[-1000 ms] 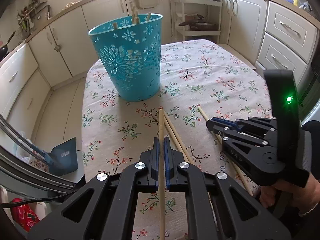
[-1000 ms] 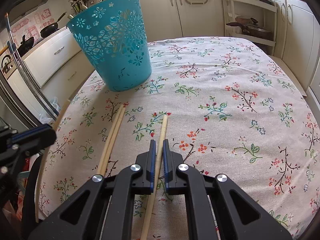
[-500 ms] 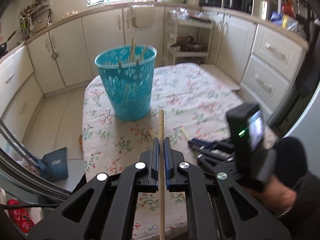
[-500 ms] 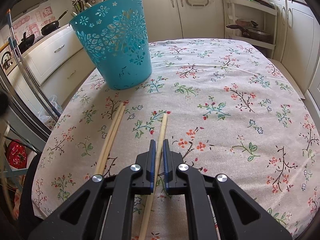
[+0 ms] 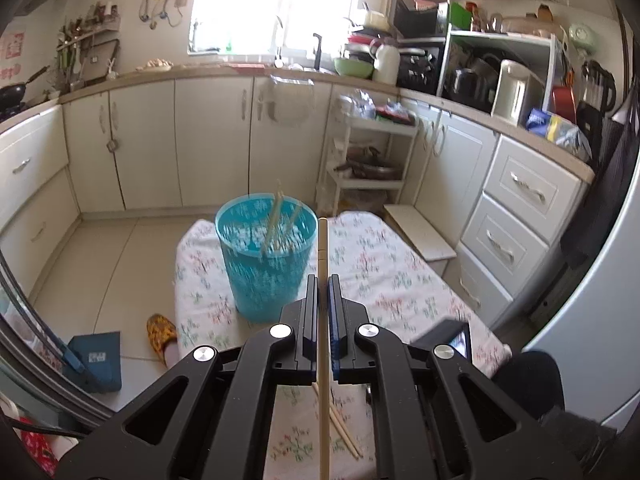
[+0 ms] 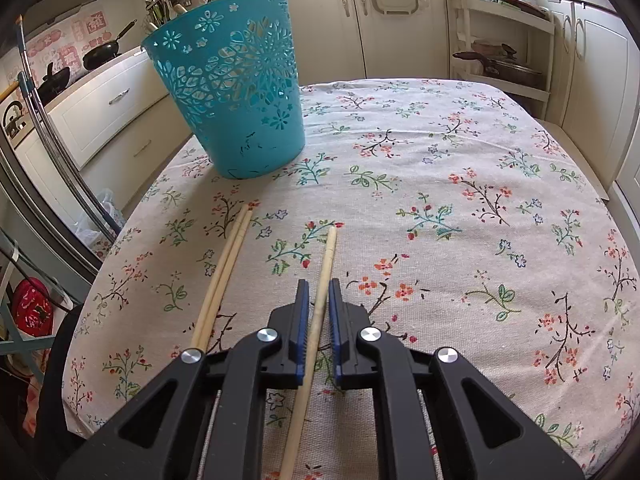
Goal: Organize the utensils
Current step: 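Lift the chopstick with the left tool and drop it into the basket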
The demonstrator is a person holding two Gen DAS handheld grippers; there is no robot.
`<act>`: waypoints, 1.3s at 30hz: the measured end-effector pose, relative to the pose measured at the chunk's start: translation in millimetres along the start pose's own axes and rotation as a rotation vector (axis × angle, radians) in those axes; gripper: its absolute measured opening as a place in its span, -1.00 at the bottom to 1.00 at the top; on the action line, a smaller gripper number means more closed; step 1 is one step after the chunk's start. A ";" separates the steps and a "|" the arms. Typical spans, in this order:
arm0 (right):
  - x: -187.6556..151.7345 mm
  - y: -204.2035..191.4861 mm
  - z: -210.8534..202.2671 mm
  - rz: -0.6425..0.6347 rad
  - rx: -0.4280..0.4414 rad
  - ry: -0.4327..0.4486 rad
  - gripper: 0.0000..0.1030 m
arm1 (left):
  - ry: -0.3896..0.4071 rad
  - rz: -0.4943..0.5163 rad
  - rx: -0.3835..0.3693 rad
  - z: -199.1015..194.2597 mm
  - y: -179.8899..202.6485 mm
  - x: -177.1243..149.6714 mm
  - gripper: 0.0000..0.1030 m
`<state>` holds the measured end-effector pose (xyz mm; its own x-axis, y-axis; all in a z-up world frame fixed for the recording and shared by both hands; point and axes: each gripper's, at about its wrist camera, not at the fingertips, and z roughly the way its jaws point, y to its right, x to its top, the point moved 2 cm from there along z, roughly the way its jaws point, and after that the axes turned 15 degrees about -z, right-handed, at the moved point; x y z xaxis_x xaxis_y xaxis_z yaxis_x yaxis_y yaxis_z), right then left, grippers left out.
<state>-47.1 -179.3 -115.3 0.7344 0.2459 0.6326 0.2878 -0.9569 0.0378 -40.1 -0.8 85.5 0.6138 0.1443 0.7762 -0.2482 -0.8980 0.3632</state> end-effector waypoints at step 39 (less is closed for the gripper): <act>4.4 -10.5 1.1 -0.032 0.053 0.010 -0.17 | 0.230 -0.115 0.249 178.3 -61.6 100.8 -0.86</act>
<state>-46.2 -168.0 -113.8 0.7184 0.2744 0.6392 0.3433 -0.9391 0.0172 170.7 -5.1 49.4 0.4355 0.3149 0.8433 0.0204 -0.9400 0.3405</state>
